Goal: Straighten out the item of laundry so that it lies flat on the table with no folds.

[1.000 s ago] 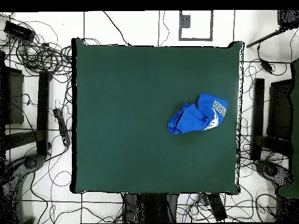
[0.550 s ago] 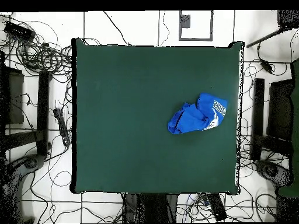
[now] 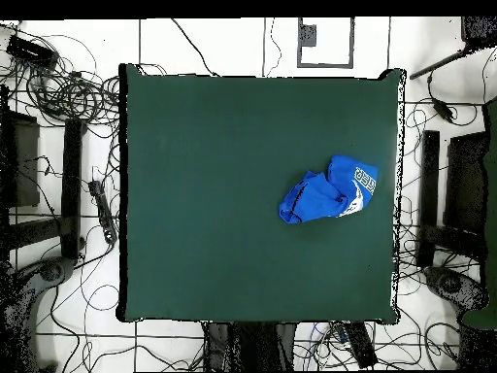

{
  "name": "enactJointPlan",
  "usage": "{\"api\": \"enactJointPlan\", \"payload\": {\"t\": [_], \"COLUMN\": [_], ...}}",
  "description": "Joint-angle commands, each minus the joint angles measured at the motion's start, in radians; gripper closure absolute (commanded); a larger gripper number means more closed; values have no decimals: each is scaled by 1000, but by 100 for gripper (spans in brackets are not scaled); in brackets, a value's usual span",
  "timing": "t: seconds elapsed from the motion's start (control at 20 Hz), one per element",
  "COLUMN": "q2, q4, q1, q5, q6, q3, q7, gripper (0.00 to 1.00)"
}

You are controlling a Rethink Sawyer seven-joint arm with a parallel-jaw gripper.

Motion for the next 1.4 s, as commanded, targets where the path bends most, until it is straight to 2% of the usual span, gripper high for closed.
{"api": "enactJointPlan", "payload": {"t": [0.05,0.2,0.6,1.4], "q2": [27,24,23,2], "q4": [226,251,299,456], "q1": [77,82,87,81], "q5": [-43,-66,-96,-106], "q6": [-118,-177,-201,-331], "q3": [85,78,60,35], "q7": [-169,-165,-151,-58], "gripper": [0,0,0,0]}}
